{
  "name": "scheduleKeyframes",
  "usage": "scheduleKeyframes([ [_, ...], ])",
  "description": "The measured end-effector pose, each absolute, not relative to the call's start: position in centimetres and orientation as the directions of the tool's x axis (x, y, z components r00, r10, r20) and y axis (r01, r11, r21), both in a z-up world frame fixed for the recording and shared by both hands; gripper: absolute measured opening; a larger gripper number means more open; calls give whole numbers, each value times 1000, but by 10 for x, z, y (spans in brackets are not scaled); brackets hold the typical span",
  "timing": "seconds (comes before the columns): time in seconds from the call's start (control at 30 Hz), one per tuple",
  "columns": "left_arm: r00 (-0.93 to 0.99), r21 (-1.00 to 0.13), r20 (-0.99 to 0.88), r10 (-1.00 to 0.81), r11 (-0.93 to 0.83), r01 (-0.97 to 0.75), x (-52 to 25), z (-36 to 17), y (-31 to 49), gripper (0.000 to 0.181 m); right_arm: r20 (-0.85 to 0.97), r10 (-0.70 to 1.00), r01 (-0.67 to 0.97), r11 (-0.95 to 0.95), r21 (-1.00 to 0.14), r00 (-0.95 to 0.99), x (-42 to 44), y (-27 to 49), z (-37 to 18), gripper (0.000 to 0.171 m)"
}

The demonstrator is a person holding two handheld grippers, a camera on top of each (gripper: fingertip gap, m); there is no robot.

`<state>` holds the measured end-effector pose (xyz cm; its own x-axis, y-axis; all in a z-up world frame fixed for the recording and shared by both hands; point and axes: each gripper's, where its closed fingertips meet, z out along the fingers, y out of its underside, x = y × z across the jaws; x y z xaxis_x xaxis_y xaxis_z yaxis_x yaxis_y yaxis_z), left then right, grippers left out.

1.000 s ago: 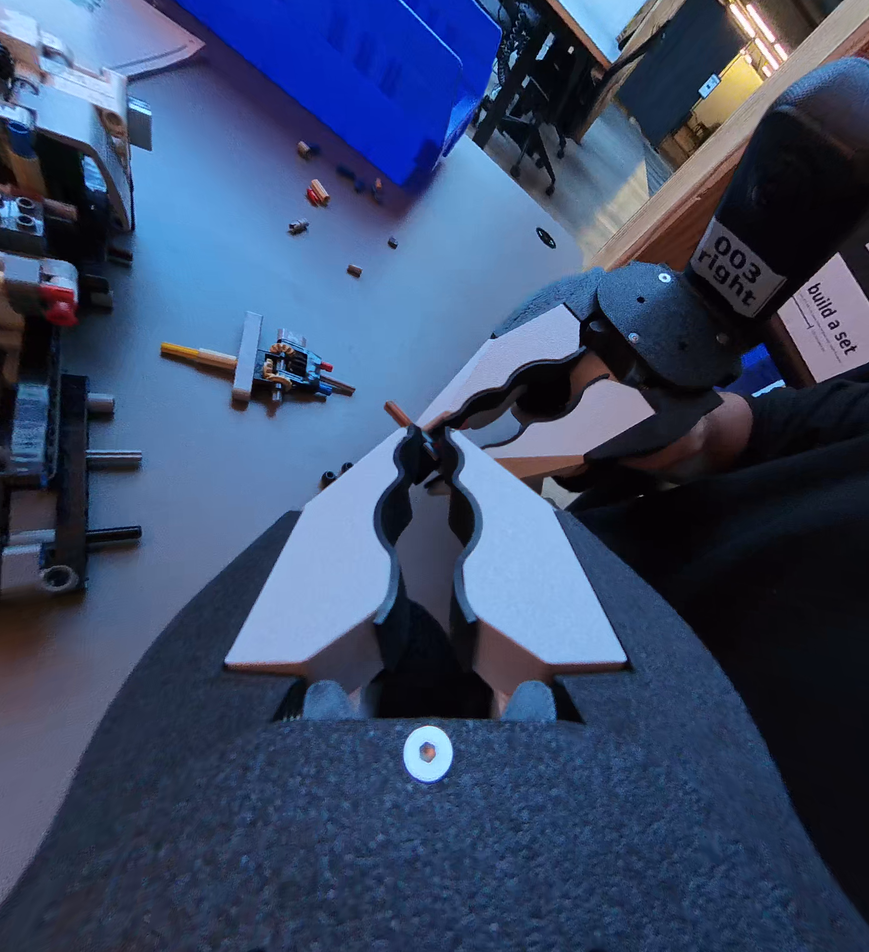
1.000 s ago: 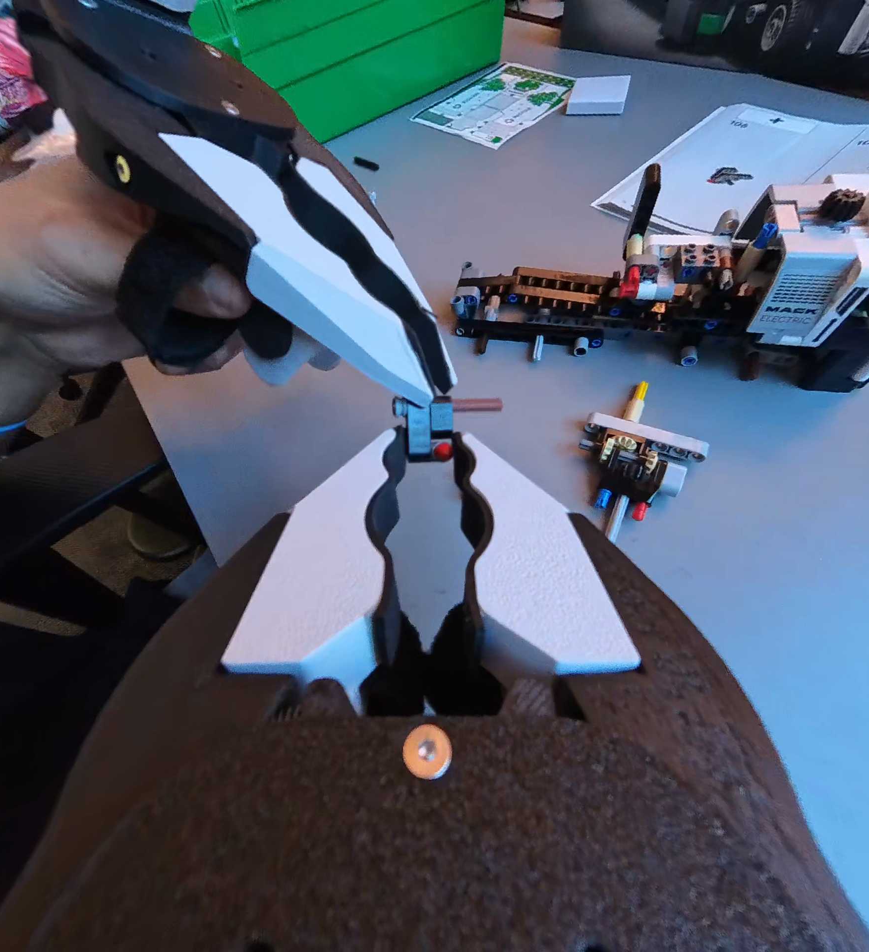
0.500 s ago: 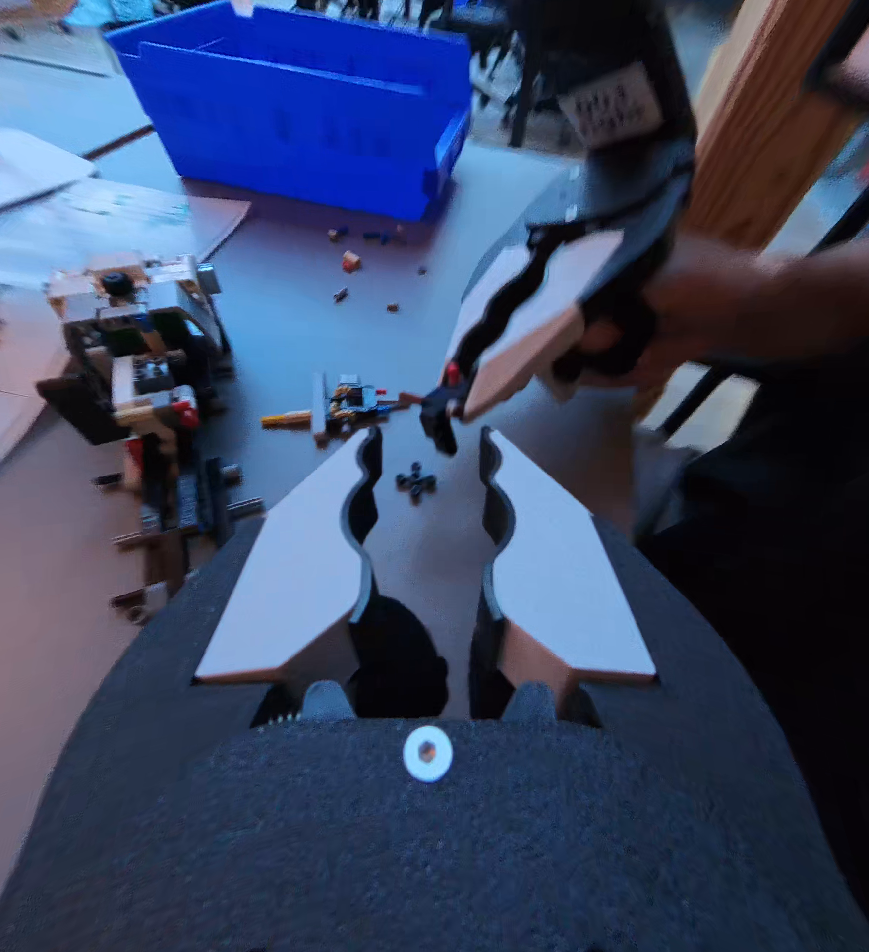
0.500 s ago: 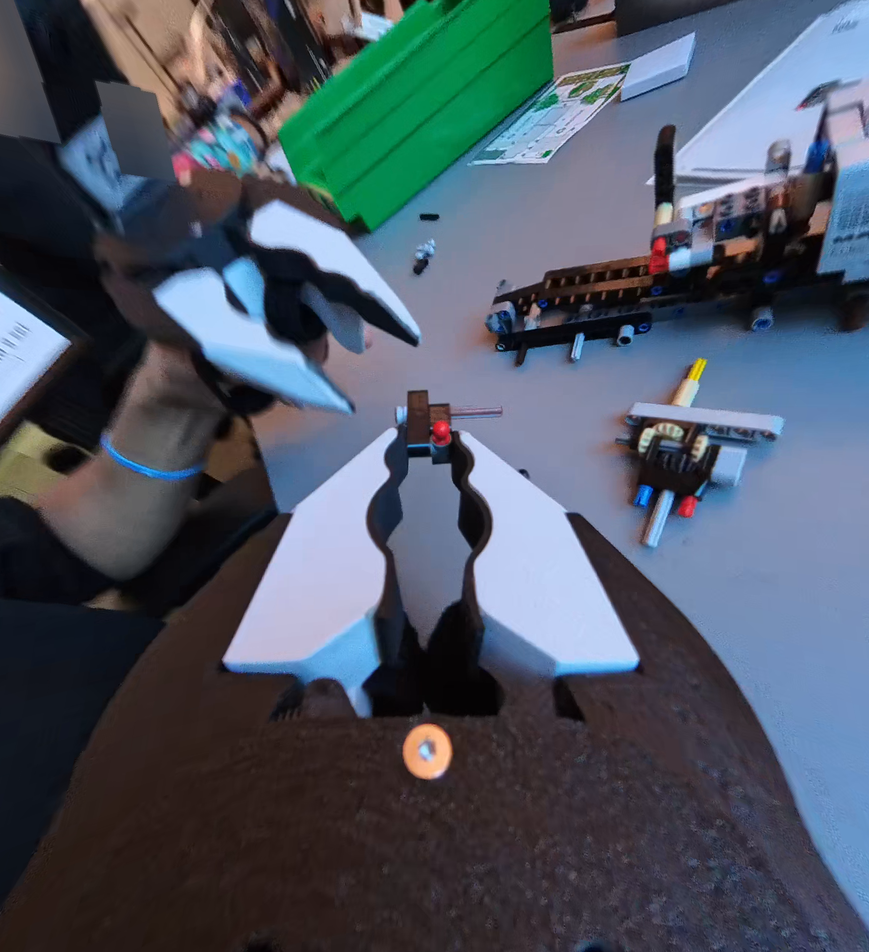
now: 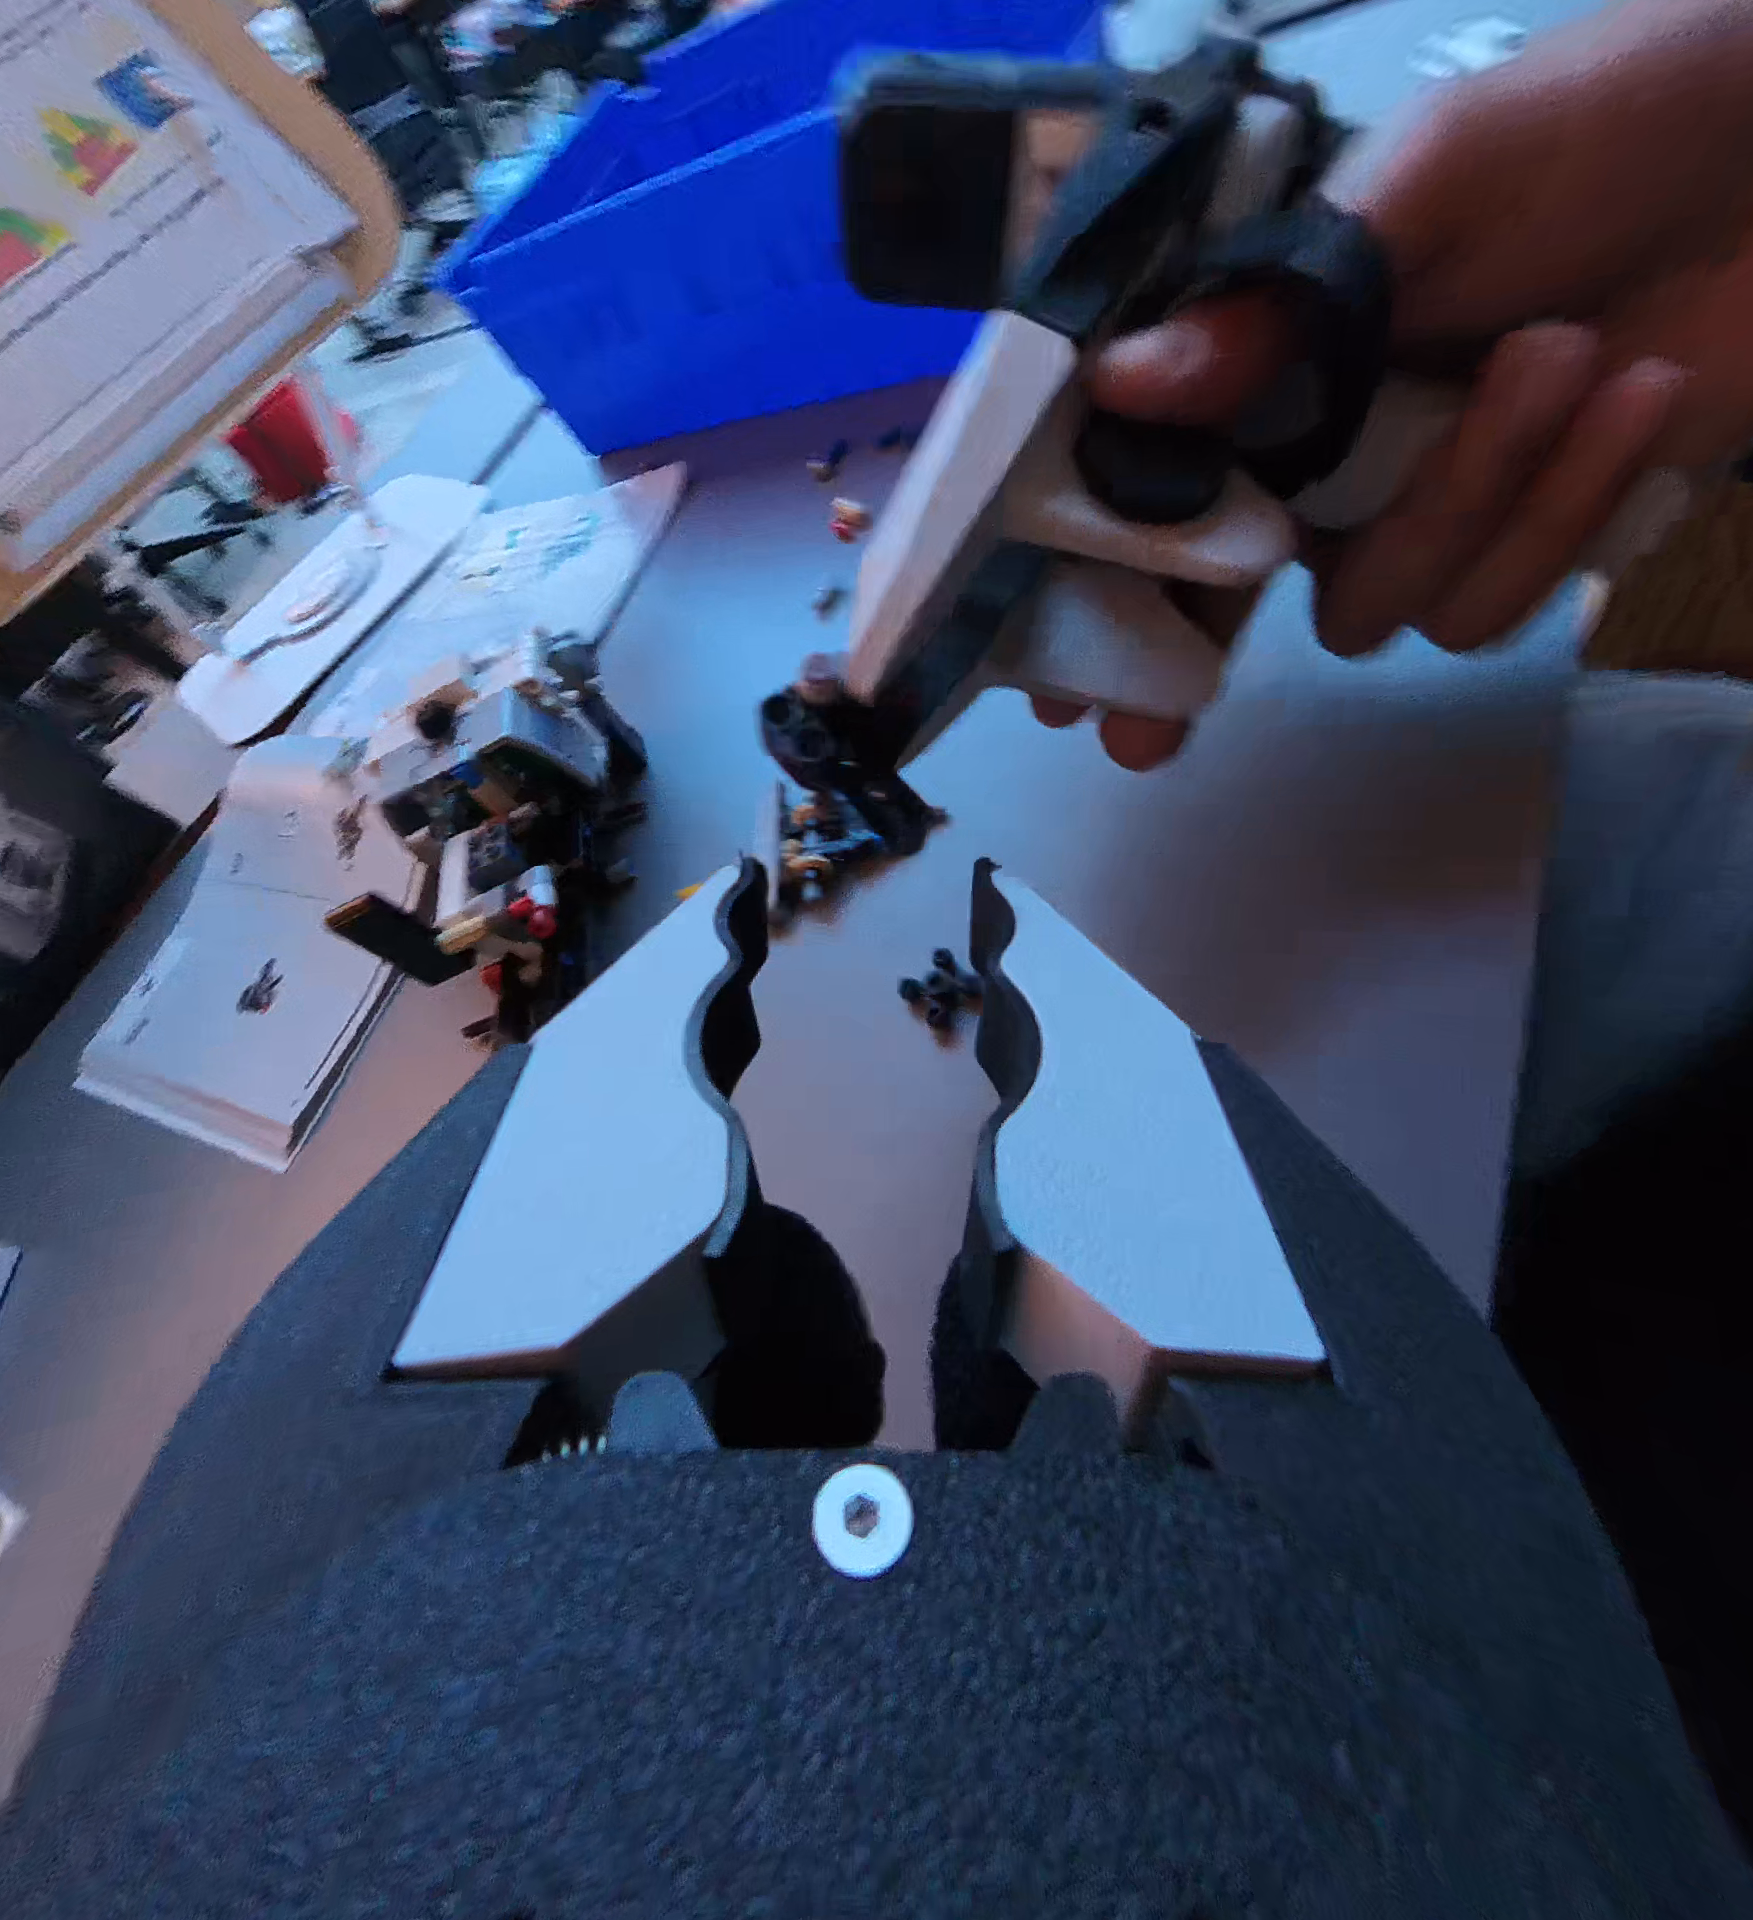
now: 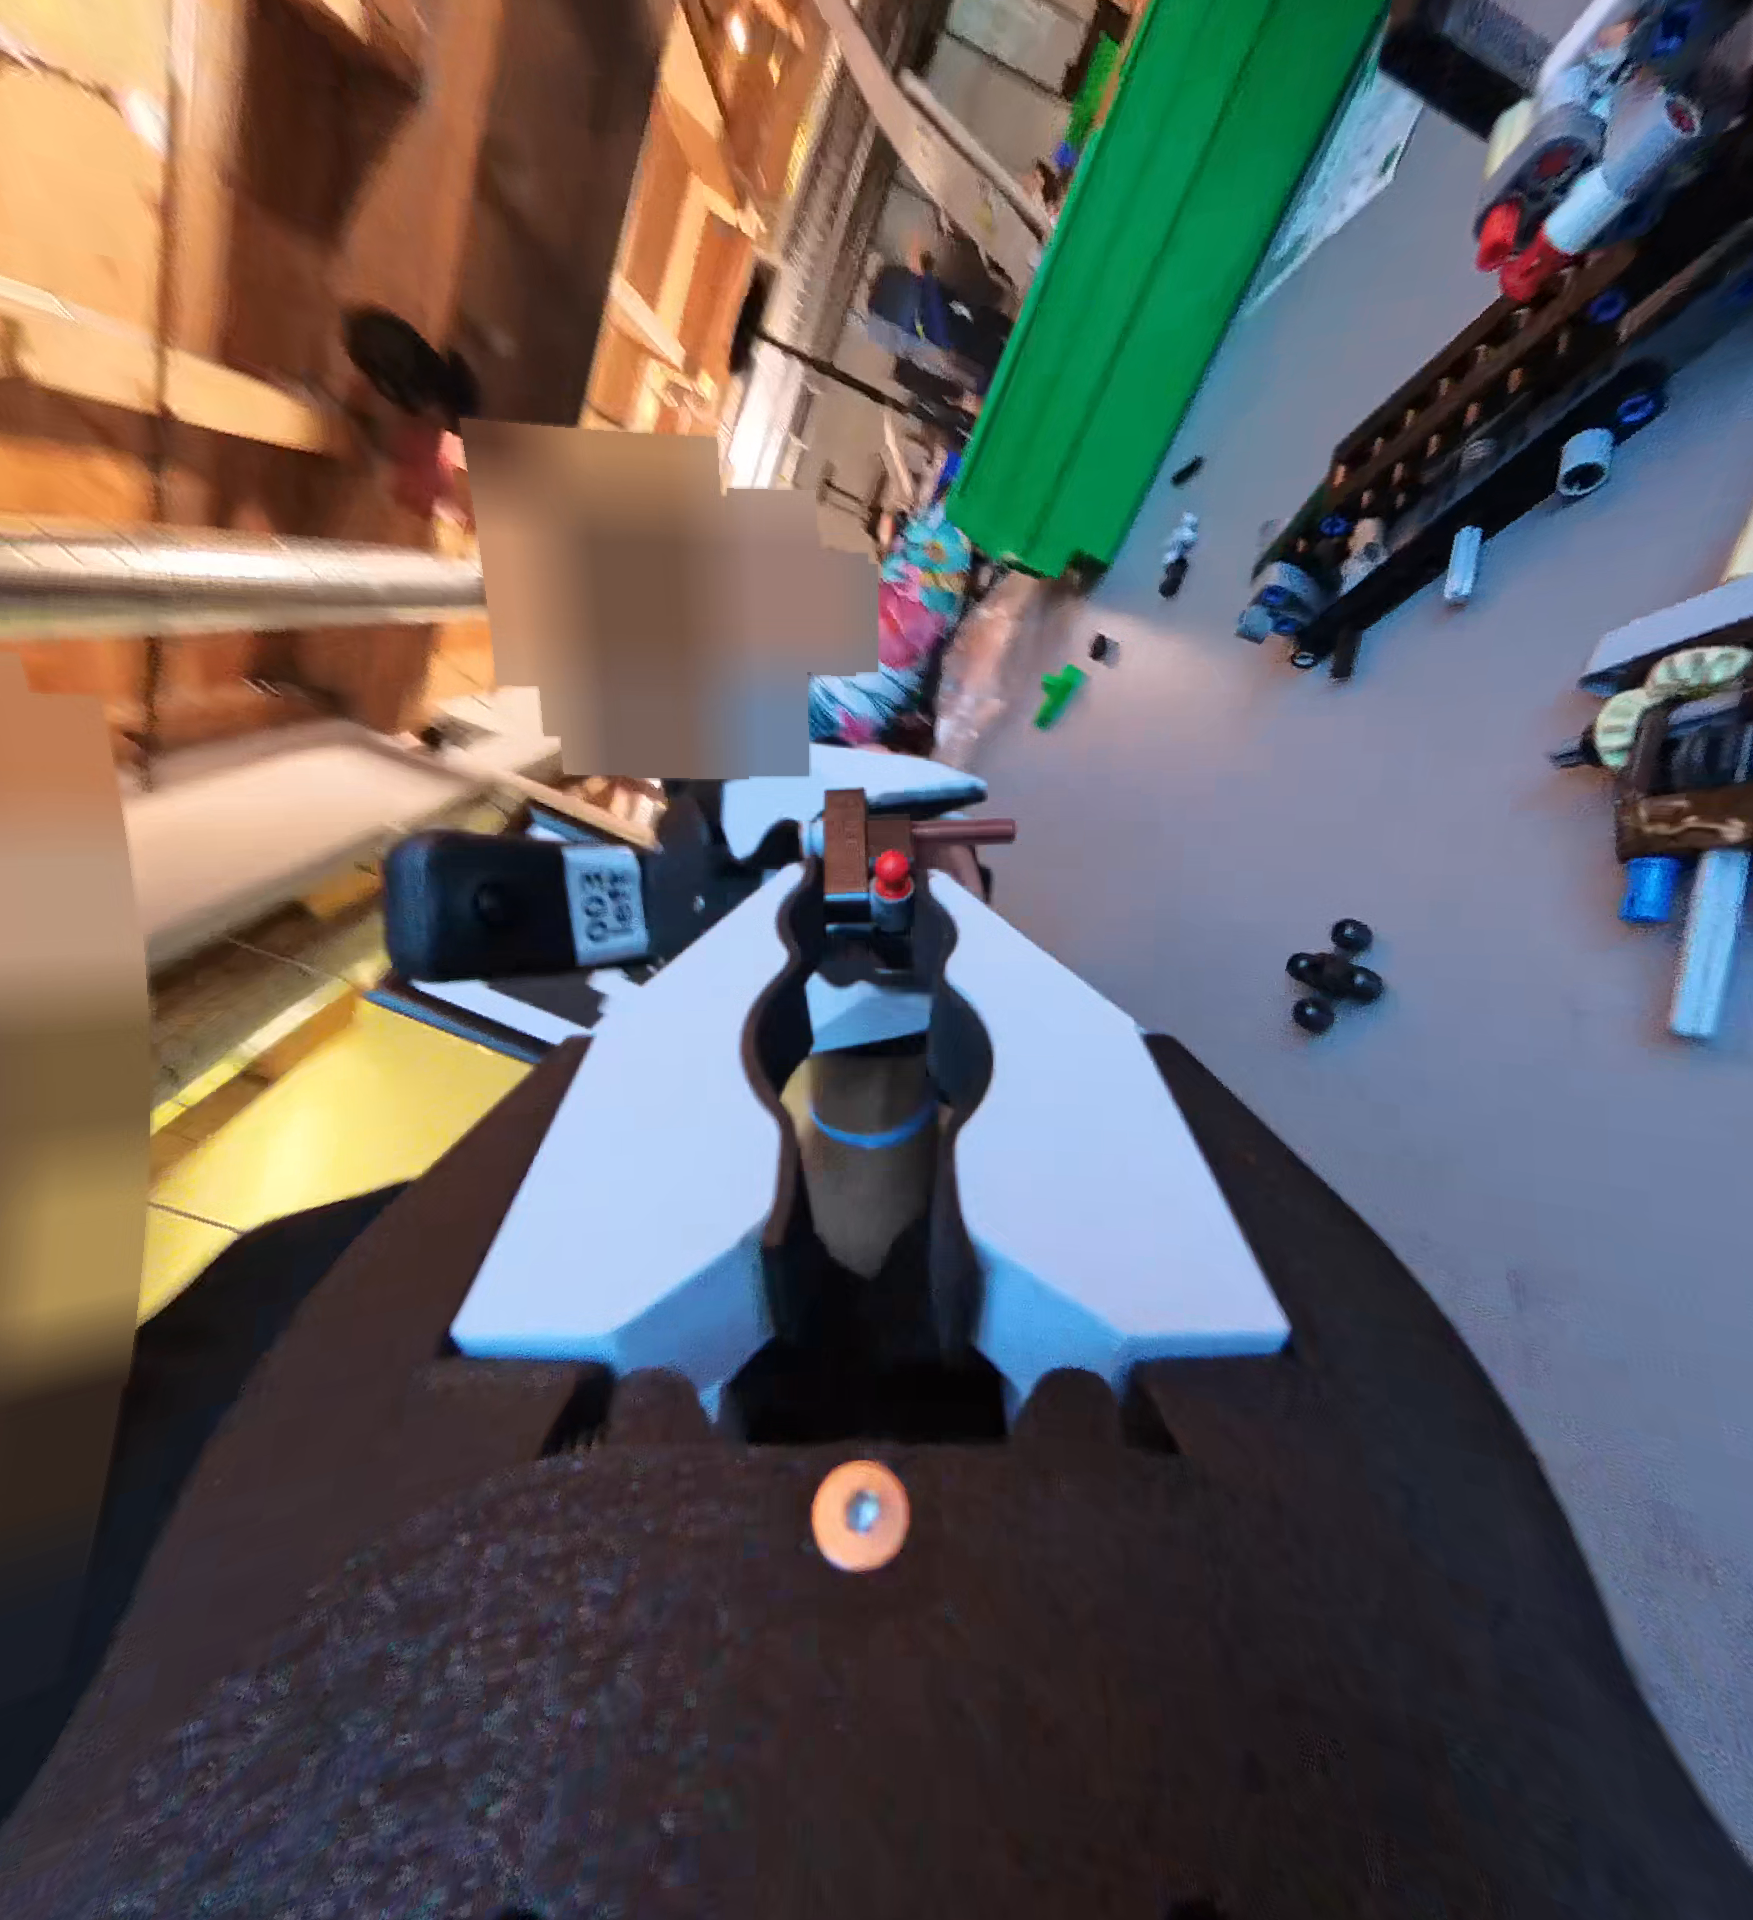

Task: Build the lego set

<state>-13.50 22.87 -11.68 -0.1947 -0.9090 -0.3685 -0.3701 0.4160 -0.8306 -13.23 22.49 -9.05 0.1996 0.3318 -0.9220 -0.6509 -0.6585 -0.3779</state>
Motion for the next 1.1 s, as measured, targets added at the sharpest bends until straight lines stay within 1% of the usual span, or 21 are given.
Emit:
scheduleKeyframes([
  [0.03,-135,-850,-353,-926,377,-368,-131,-114,234,33,-933,324,-671,-658,-343,159,-131,225,-90,14],
  [0.07,-106,-874,-322,-941,338,-349,-128,-111,233,31,-942,317,-683,-663,-306,115,-132,225,-89,14],
  [0.1,-98,-897,-288,-953,304,-321,-125,-107,230,25,-948,305,-701,-658,-275,86,-131,226,-89,14],
  [0.13,-85,-916,-260,-962,273,-294,-123,-104,229,21,-952,298,-717,-649,-255,69,-130,227,-89,14],
  [0.2,-76,-927,-231,-970,243,-284,-120,-105,227,12,-957,287,-728,-650,-219,31,-130,228,-90,15],
  [0.27,-59,-925,-242,-969,248,-289,-119,-105,228,10,-958,287,-736,-642,-215,29,-128,229,-91,15],
  [0.37,-66,-913,-254,-965,261,-314,-118,-109,227,7,-949,302,-719,-638,-275,95,-127,229,-95,15],
  [0.47,-101,-914,-159,-982,186,-360,-117,-115,226,6,-897,367,-646,-629,-433,245,-130,225,-96,25],
  [0.63,-166,-935,12,-986,48,-352,-117,-116,218,6,-802,449,-493,-633,-597,394,-134,214,-94,37],
  [0.7,-178,-942,6,-984,54,-331,-116,-113,217,6,-805,454,-506,-626,-593,383,-133,214,-90,38],
  [0.73,-182,-949,-11,-983,68,-307,-116,-109,217,6,-827,453,-542,-626,-561,333,-132,214,-86,37],
  [0.8,-194,-962,-20,-981,71,-263,-116,-101,214,7,-879,423,-594,-656,-466,223,-127,214,-84,21],
  [0.87,-182,-957,-29,-983,80,-278,-115,-104,215,7,-903,397,-618,-672,-408,164,-125,215,-88,19],
  [1.0,-155,-951,-61,-986,105,-292,-115,-110,218,7,-893,386,-620,-649,-440,229,-123,216,-95,17],
  [1.1,-147,-946,-70,-987,112,-303,-115,-112,220,7,-843,384,-571,-620,-538,377,-122,218,-102,17],
])
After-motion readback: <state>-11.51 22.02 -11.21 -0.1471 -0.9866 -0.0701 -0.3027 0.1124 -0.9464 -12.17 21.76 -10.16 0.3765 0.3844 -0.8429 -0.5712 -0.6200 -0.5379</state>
